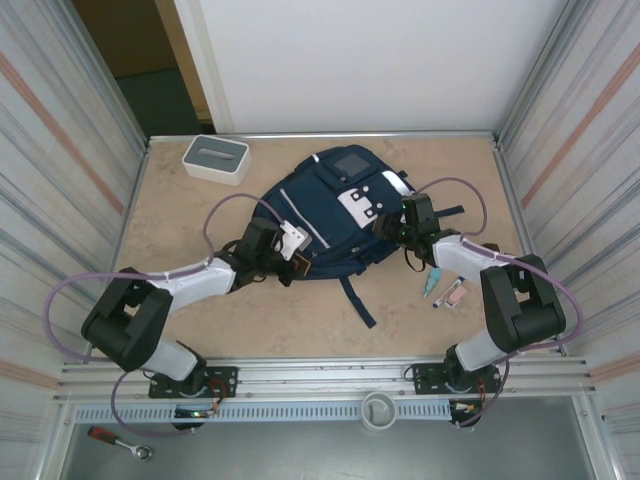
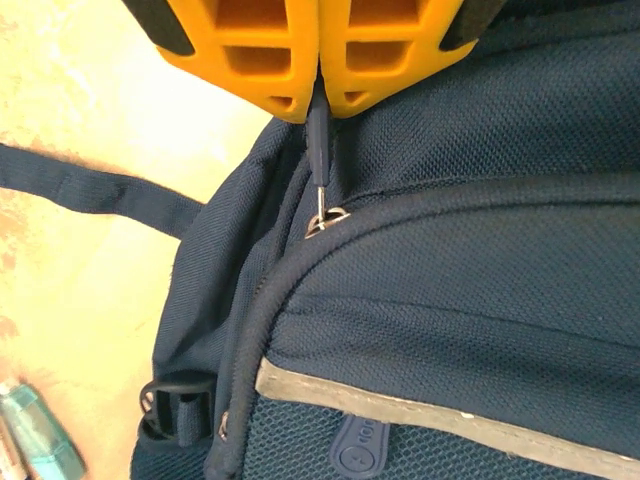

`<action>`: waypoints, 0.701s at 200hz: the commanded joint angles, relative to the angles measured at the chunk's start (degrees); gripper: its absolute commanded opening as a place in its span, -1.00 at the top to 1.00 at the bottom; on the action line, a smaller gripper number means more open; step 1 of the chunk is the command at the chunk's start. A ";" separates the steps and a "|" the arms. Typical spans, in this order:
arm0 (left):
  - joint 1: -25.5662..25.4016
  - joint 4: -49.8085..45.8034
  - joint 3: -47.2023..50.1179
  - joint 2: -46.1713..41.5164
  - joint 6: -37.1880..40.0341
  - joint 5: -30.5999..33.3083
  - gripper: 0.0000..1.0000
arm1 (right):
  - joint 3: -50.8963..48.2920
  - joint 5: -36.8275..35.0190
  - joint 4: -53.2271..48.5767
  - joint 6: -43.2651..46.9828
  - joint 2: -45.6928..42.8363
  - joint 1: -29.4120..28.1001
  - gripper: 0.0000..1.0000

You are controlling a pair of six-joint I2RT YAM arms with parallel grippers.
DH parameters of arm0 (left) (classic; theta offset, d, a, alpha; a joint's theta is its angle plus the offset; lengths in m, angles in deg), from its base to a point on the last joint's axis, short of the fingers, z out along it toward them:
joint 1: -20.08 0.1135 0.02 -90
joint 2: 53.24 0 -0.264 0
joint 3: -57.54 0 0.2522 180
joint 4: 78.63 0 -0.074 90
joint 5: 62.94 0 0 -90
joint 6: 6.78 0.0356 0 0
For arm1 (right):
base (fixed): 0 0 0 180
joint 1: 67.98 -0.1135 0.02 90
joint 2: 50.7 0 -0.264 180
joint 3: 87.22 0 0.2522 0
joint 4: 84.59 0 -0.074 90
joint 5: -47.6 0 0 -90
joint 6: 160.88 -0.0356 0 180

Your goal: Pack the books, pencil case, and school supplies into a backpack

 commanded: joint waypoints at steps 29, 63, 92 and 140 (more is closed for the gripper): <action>-1.74 2.28 -2.74 3.28 -1.78 3.89 1.00 | -3.51 1.99 0.77 2.15 -1.27 -2.08 -0.31; -2.22 2.29 -2.89 2.90 -1.72 5.37 1.00 | -4.76 -0.18 2.97 5.52 -7.02 -6.24 -0.20; -2.54 2.57 -2.50 2.77 -1.81 5.92 1.00 | -3.24 1.76 4.33 4.85 -7.58 -9.38 -0.15; -3.20 2.36 -3.06 3.12 -1.57 6.57 1.00 | 3.44 1.93 2.42 -0.13 0.54 -10.50 0.01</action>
